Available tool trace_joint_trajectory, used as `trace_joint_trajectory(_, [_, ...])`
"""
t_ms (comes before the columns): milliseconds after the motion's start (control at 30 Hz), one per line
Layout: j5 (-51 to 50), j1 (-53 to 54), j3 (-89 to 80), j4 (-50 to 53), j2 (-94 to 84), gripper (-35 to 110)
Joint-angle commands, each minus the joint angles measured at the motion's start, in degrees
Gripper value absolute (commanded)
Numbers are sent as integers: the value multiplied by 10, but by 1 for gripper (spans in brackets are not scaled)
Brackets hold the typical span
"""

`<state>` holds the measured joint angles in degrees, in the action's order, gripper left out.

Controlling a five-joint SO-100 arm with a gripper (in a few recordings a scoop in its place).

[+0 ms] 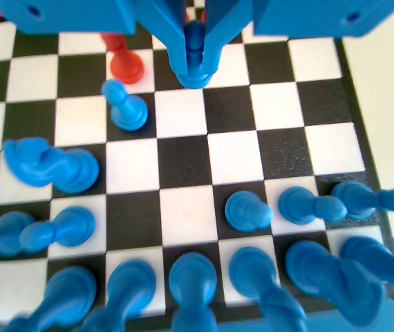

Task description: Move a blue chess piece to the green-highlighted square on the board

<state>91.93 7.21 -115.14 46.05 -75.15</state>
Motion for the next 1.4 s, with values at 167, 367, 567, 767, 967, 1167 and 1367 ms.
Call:
trace_joint_trajectory(167, [-23, -6, 49, -11, -5, 1])
trace_joint_trajectory(367, [-32, -19, 53, -25, -1, 1])
trace_joint_trajectory(567, [-26, -21, 33, -42, 0, 1])
trace_joint_trajectory(767, [-18, -18, 9, -60, 0, 1])
trace_joint_trajectory(967, [-11, -18, -9, -72, 1, 1])
trace_joint_trajectory(1167, [-11, -21, -18, -79, 3, 1])
trace_joint_trajectory(1367, [-23, -24, -17, -80, 1, 4])
